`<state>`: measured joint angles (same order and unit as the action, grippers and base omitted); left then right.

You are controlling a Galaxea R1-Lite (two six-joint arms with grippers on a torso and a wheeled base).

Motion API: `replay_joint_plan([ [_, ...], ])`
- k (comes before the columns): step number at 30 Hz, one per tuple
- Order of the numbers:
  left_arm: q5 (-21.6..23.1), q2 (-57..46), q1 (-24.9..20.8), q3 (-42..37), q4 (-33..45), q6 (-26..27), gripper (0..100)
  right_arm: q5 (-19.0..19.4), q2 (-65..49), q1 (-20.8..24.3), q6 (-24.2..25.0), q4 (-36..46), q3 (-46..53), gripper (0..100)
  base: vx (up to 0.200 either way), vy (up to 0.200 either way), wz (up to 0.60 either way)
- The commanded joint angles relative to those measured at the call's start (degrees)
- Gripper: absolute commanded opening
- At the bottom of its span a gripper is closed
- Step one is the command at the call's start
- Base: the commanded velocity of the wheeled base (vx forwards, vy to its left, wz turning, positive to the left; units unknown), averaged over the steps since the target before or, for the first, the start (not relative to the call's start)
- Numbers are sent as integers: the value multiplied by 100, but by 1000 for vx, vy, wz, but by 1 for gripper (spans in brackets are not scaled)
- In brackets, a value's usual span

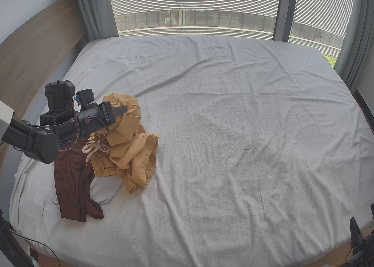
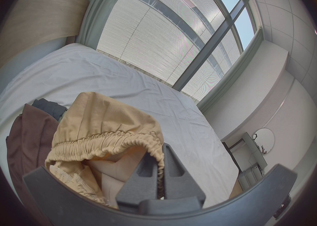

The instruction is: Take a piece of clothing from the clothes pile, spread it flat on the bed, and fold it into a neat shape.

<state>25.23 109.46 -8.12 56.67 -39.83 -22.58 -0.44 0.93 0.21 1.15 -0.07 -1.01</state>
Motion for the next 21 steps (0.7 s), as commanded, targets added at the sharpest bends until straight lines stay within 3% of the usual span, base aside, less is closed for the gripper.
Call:
replay_joint_plan([
  [1, 43, -223, -93, -148, -16, -1, 0, 0, -93, -3, 0, -1, 101, 100, 0, 0, 0],
  [21, -19, -487, -911, -60, -535, -194, 0, 0, -93, -3, 0, -1, 101, 100, 0, 0, 0],
])
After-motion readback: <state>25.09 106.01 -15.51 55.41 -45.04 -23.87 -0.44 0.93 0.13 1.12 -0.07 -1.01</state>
